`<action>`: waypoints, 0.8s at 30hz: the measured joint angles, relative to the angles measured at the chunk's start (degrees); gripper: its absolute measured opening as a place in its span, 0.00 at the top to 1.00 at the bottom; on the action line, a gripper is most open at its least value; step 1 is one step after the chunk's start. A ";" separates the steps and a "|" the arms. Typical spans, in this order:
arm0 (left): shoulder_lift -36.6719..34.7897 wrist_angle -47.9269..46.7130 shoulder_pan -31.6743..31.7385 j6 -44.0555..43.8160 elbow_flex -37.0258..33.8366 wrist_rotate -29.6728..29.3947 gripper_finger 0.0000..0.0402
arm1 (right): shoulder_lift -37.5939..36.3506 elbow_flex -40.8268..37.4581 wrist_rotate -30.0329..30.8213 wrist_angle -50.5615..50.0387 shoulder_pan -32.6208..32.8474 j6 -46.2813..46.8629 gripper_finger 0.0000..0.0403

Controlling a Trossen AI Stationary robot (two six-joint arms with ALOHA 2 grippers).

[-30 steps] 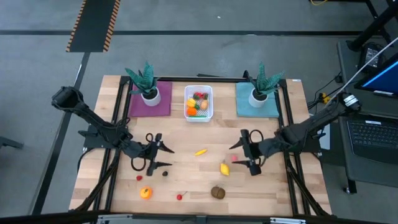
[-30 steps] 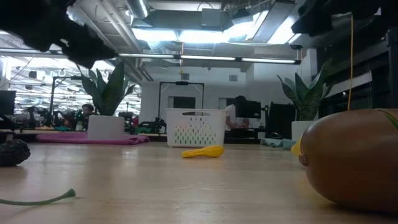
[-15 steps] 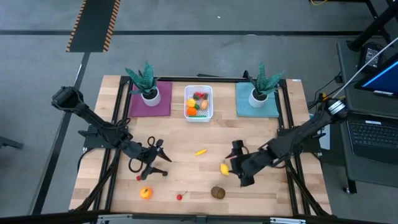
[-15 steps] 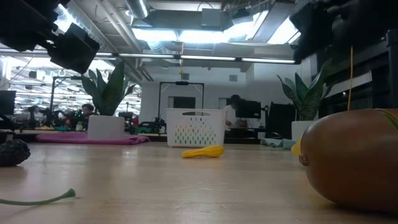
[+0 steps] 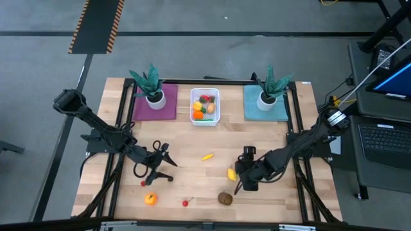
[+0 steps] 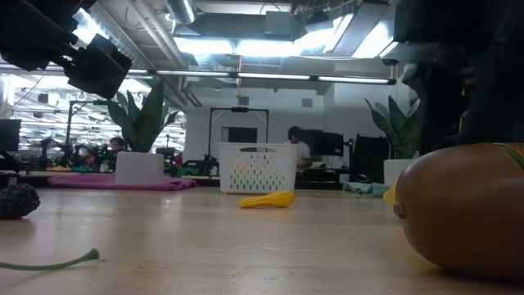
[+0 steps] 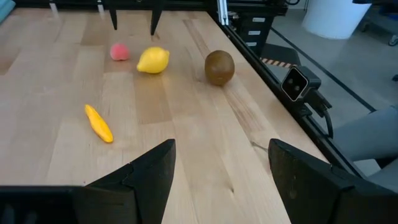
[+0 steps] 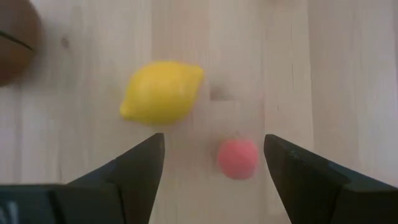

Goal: Pick and placing Produce into tupperware
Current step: Put the pink peach into the white bin

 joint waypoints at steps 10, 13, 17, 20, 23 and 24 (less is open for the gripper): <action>0.00 0.00 0.00 0.02 0.00 -0.01 0.38 | 2.71 0.00 0.08 -3.70 -1.13 14.14 0.31; 0.00 0.00 0.00 0.02 0.00 -0.03 0.38 | 3.84 0.00 -0.02 -3.25 -1.06 14.25 0.31; 0.00 0.00 0.00 0.04 0.00 -0.03 0.38 | 5.39 0.00 0.02 -3.15 -1.14 15.77 0.31; 0.00 0.00 0.00 0.04 0.00 -0.05 0.38 | 6.42 0.00 0.02 -2.16 -1.11 15.83 0.31; 0.00 0.00 0.00 0.04 0.00 -0.05 0.38 | 7.48 0.00 0.00 -2.04 -1.18 16.01 0.31; 0.00 0.00 0.00 0.04 0.00 -0.07 0.38 | 7.83 0.00 0.02 -2.05 -1.23 16.01 0.31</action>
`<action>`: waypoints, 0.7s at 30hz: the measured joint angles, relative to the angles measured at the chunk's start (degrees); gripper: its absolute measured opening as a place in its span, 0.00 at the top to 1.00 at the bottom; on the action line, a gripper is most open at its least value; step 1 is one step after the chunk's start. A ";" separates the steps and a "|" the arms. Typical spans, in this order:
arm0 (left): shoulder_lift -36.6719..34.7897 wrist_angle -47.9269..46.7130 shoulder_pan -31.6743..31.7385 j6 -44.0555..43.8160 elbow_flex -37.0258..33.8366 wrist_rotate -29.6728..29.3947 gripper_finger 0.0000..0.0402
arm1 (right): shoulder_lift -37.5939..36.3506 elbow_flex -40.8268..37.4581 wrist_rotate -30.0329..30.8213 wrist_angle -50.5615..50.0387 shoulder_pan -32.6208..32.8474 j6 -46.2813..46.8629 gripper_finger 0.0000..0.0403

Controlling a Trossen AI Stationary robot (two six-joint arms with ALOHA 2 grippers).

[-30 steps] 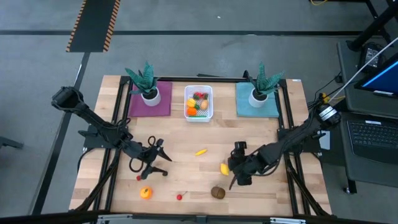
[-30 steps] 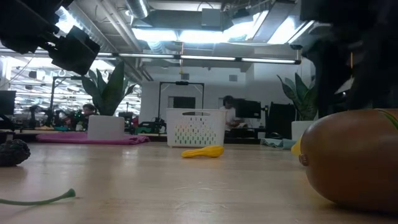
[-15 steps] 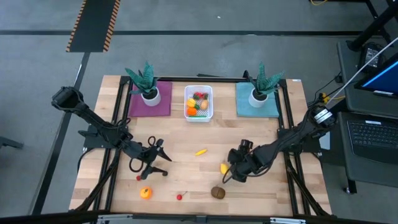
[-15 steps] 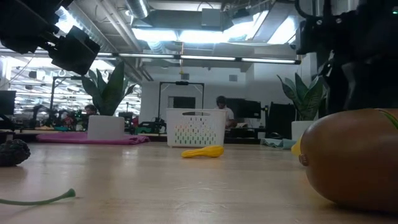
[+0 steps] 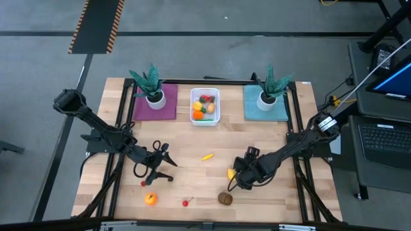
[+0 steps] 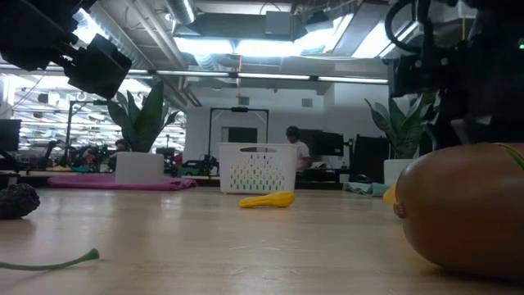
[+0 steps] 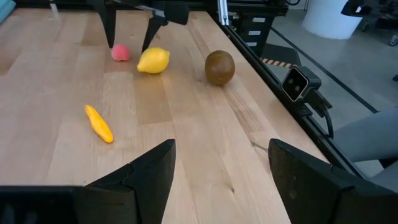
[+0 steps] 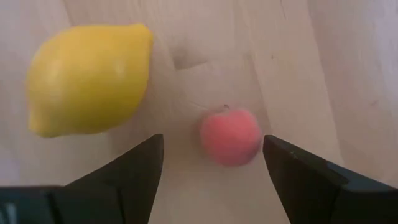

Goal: Pick and placing Produce into tupperware
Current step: Put the pink peach into the white bin

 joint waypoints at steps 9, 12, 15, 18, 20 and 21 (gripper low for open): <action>0.00 0.02 0.00 0.00 0.00 -0.29 0.38 | 2.08 0.09 -0.24 1.60 -1.22 -0.46 0.31; 0.00 0.02 0.00 0.00 0.00 -0.31 0.38 | 2.00 0.09 -0.42 1.51 -1.37 -0.44 0.31; 0.00 0.02 0.00 0.02 0.00 -0.38 0.38 | 1.99 0.09 -0.50 1.51 -1.39 -0.45 0.31; 0.00 0.02 0.00 0.02 0.00 -0.40 0.38 | 1.99 0.09 -0.63 1.53 -1.45 -0.44 0.33; 0.00 0.02 0.00 0.02 0.00 -0.40 0.38 | 1.99 0.07 -0.66 1.57 -1.45 -0.42 0.36; 0.00 0.02 0.00 0.03 0.02 -0.42 0.38 | 1.99 0.07 -0.68 1.59 -1.45 -0.42 0.37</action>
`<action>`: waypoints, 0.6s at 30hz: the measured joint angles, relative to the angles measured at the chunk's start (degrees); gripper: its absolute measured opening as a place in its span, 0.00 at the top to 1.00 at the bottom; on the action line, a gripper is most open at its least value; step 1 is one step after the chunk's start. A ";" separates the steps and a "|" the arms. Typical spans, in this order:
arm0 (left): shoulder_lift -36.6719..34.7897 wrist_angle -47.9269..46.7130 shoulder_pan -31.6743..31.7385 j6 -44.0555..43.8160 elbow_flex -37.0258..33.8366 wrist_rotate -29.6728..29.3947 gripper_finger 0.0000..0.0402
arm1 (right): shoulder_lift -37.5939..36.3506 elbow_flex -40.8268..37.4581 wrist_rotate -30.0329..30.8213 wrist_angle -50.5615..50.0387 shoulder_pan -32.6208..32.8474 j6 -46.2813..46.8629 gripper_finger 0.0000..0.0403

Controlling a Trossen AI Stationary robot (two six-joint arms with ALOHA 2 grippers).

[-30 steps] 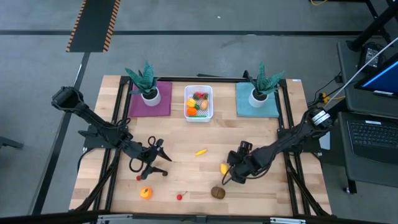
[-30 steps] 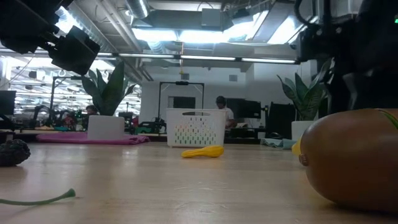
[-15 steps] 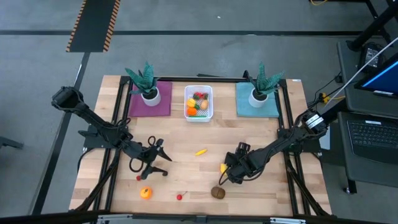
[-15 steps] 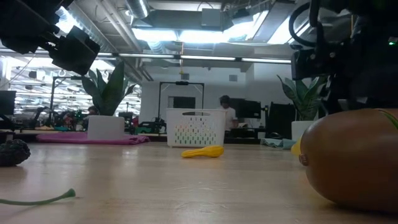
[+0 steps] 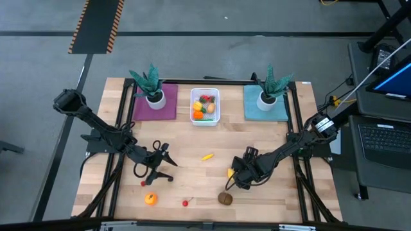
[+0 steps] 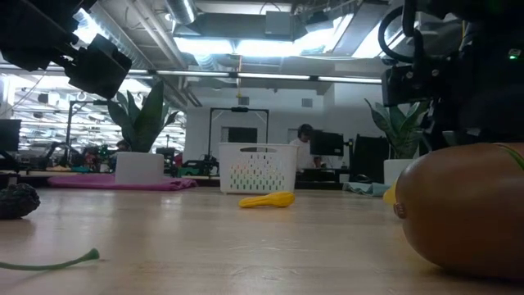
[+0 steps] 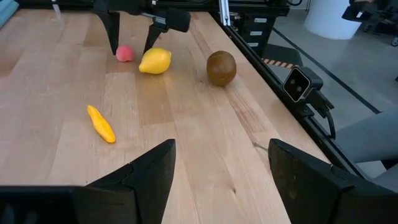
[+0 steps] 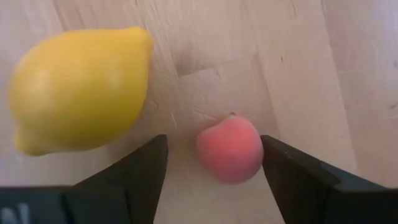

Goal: Pick and placing Produce into tupperware
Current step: Put the pink peach into the white bin

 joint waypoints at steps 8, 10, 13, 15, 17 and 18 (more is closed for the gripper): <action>0.00 0.00 0.00 0.02 -0.01 -0.02 0.38 | 0.00 -0.08 0.24 0.02 -0.04 0.00 0.54; 0.00 0.00 0.00 0.02 0.00 -0.02 0.38 | 0.00 -0.09 0.36 0.21 -0.05 0.00 0.58; 0.00 0.00 0.00 0.02 0.00 -0.02 0.38 | 0.00 -0.11 0.46 0.21 -0.07 0.00 0.63; 0.00 0.00 0.00 0.02 0.00 -0.04 0.38 | 0.00 -0.10 0.46 0.21 -0.07 -0.02 0.65; 0.00 0.00 0.00 0.02 0.00 -0.04 0.38 | 0.00 -0.10 0.46 0.21 -0.07 0.00 0.66; 0.00 0.00 0.00 0.02 0.00 -0.04 0.38 | 0.00 -0.09 0.46 0.21 -0.07 0.00 0.66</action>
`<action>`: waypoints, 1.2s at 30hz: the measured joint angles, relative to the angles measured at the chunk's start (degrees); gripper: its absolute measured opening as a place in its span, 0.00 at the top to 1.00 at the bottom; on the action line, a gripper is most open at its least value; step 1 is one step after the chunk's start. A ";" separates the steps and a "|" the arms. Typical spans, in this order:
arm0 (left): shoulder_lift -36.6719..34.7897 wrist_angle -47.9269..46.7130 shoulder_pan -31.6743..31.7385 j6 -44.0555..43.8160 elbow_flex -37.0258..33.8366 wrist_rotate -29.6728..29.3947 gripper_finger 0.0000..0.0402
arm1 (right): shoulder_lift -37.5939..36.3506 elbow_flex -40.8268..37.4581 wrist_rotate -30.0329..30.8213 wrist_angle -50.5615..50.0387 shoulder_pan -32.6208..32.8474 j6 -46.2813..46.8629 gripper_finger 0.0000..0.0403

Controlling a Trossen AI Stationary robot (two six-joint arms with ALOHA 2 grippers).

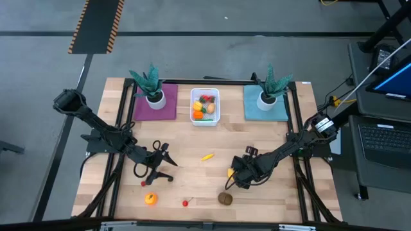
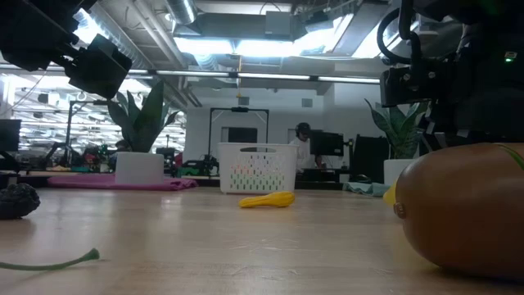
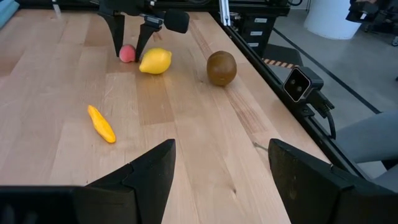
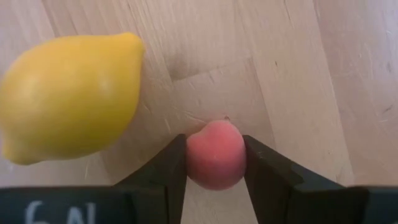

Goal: Pick and placing Produce into tupperware
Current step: Put the pink peach into the white bin

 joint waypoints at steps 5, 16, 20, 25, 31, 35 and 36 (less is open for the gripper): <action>0.00 0.00 0.00 0.00 0.00 0.00 0.38 | 0.00 -0.02 -0.04 0.02 0.00 0.00 0.64; 0.00 0.00 0.00 0.00 0.00 0.00 0.38 | -6.61 -0.04 -0.31 -0.83 0.00 -0.65 0.65; 0.00 0.02 0.00 0.00 0.00 0.00 0.38 | -12.38 -0.13 4.12 -1.96 0.02 -2.82 0.66; 0.00 0.11 0.00 0.00 0.00 0.00 0.38 | -19.97 -3.65 10.92 -0.73 0.02 -4.63 0.67; 0.00 0.66 1.15 2.01 0.00 0.02 0.38 | -28.26 -15.38 13.42 13.36 0.02 -5.88 0.67; -0.01 1.61 2.87 3.24 0.02 -0.04 0.38 | -31.43 -24.63 14.79 32.00 -0.12 -11.16 0.67; 0.00 1.85 3.27 3.41 0.02 -0.04 0.38 | -31.86 -26.70 14.82 36.54 -0.25 -12.89 0.67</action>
